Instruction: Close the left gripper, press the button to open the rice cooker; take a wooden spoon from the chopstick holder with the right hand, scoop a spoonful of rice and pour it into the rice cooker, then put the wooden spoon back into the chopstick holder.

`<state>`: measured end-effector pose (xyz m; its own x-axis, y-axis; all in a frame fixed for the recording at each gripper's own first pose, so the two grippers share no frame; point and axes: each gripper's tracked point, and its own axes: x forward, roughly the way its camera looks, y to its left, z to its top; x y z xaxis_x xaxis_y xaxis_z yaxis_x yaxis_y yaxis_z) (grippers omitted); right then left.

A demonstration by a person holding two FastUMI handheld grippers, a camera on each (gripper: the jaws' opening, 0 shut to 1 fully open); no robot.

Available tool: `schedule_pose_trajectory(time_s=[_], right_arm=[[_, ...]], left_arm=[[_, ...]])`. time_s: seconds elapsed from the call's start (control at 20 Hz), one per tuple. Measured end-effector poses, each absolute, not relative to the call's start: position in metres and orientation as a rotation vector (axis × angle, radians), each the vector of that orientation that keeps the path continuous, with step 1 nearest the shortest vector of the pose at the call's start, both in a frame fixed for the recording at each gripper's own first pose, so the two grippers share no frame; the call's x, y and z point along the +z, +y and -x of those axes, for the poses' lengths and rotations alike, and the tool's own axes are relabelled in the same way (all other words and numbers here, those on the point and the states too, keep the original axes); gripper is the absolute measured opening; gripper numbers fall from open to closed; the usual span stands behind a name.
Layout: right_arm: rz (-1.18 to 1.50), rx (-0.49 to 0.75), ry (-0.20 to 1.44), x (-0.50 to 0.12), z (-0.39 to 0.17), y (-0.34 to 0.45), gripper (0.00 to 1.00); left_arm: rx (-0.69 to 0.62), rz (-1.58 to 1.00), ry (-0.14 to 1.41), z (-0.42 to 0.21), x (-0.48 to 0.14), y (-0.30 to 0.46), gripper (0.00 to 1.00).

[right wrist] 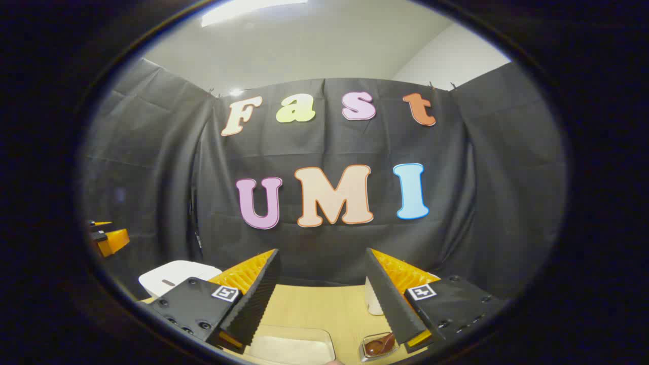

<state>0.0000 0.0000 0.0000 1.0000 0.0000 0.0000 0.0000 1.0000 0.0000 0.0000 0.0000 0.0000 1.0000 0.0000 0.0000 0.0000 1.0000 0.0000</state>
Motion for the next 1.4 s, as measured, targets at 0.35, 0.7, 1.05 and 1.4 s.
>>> schedule_pose_trajectory(time_s=[0.35,0.7,1.05,1.4], right_arm=[[0.026,-0.025,-0.004,0.002,0.002,-0.012,1.0],[0.025,-0.031,-0.002,0.004,-0.001,-0.013,1.0],[0.041,-0.033,-0.01,0.008,-0.005,-0.016,1.0],[0.058,-0.041,-0.013,0.007,-0.001,-0.019,1.0]], left_arm=[[-0.004,0.013,0.011,-0.008,-0.006,-0.001,0.96],[-0.014,0.022,0.022,-0.017,-0.008,0.001,0.96],[-0.032,0.015,0.035,-0.026,-0.012,0.003,0.9],[-0.076,0.037,0.051,-0.035,-0.023,-0.004,0.36]])
